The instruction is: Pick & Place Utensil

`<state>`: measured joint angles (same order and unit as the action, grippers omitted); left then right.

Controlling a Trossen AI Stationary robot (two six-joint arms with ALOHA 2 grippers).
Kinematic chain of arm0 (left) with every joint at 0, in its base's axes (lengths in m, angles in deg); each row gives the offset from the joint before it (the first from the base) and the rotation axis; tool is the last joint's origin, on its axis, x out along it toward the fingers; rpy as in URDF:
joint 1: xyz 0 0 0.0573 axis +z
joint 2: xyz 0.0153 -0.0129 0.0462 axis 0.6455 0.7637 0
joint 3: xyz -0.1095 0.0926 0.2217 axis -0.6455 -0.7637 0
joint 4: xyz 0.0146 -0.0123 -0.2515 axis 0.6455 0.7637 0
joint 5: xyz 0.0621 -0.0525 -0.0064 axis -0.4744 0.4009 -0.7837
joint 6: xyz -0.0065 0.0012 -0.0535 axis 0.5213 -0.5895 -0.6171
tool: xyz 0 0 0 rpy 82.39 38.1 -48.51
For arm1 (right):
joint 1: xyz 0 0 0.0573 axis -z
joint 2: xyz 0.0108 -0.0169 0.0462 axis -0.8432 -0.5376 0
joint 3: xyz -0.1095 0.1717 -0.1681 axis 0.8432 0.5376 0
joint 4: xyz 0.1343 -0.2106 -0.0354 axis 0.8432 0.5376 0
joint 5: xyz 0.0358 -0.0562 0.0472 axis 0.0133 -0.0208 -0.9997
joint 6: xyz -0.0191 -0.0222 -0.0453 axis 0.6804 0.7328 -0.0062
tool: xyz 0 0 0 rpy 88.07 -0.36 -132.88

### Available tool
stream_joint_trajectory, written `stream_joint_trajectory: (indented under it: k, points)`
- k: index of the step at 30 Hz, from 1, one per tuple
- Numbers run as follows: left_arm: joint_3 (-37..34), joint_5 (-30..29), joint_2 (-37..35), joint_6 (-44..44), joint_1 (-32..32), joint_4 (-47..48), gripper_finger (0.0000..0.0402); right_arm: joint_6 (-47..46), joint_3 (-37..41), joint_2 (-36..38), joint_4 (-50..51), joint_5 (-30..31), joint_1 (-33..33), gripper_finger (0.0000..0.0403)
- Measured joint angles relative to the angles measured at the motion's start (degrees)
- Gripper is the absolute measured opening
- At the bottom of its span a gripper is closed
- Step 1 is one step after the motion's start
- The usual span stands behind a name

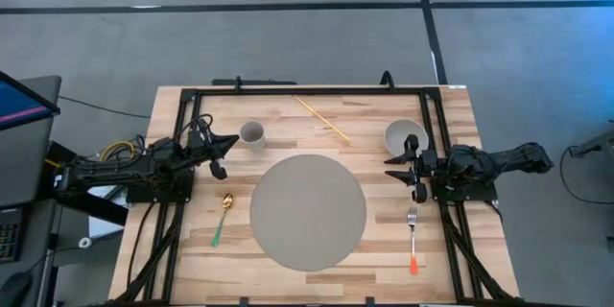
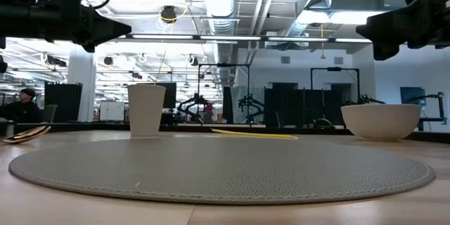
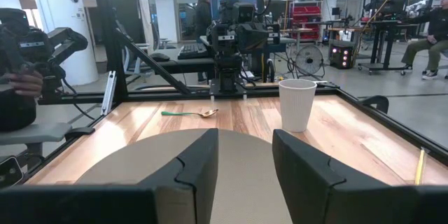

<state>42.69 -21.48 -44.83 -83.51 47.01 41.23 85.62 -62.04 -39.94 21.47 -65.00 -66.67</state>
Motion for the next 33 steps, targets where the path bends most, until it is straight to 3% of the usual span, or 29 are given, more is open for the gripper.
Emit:
stream_joint_trajectory:
  k: [33]
  points:
    - [0.0, -0.2, 0.0, 3.0, 0.0, -3.2, 0.0011, 0.0, 0.0, 0.0, 0.0, 0.0, 0.0, 0.013]
